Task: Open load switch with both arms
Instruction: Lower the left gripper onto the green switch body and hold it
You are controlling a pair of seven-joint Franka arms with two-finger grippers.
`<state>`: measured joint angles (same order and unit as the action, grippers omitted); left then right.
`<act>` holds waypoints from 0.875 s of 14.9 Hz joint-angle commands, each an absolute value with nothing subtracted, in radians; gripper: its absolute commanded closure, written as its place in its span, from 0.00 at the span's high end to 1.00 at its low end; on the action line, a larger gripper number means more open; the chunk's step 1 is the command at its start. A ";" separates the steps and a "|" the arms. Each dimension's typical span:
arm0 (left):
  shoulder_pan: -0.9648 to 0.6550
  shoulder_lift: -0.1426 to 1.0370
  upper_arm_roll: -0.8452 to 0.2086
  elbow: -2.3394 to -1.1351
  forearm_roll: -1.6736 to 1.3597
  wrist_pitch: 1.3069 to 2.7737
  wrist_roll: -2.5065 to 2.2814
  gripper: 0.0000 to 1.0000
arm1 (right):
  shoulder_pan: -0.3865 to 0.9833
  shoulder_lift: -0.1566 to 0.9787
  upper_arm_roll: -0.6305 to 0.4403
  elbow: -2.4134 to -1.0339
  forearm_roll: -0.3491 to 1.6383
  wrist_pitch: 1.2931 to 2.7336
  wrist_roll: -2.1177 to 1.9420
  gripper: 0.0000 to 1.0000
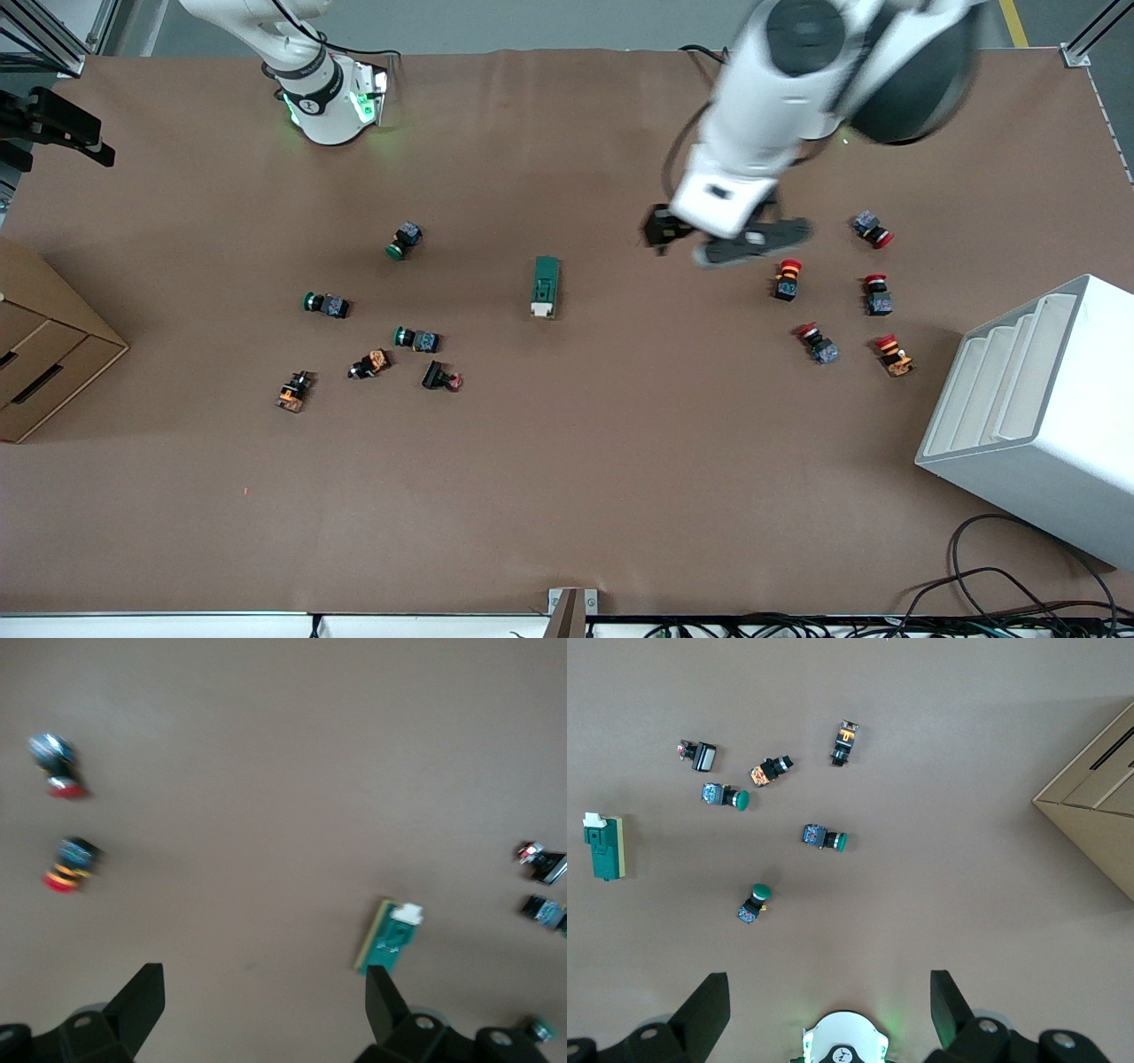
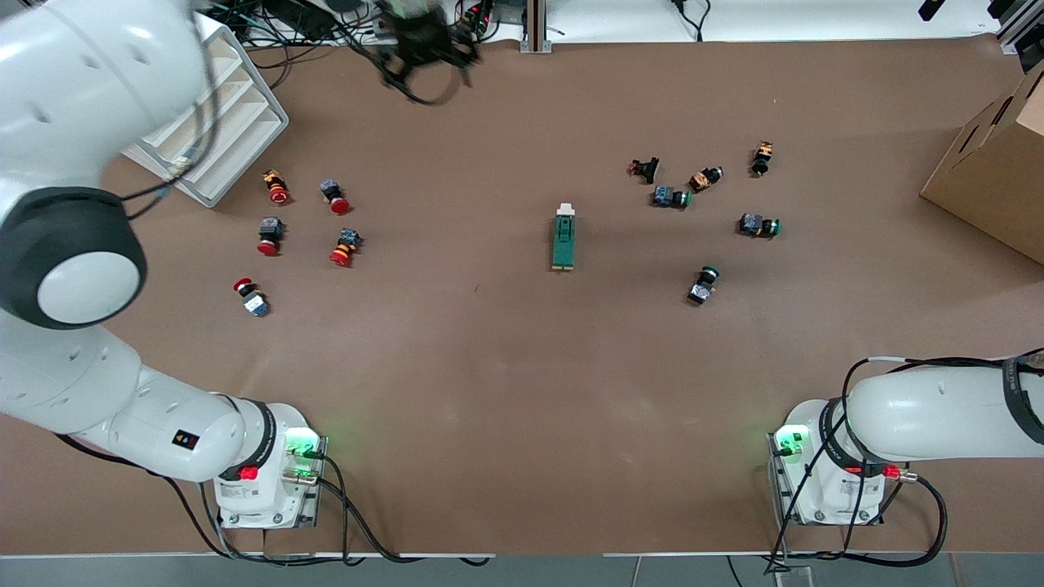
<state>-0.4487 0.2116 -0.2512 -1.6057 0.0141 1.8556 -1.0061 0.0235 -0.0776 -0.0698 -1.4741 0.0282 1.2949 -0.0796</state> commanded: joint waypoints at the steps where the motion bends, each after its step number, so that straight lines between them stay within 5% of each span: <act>1: -0.581 0.300 -0.247 -1.603 0.130 1.948 -1.226 1.00 | 0.025 -0.104 -0.066 -1.496 0.026 1.293 -0.077 1.00; 6: -0.754 0.461 -0.247 -1.606 0.378 2.098 -1.550 1.00 | 0.051 -0.100 -0.067 -1.476 0.002 1.296 -0.080 1.00; 13: -0.926 0.635 -0.252 -1.635 0.787 2.102 -1.925 0.99 | 0.035 -0.054 -0.074 -1.471 -0.002 1.305 -0.075 1.00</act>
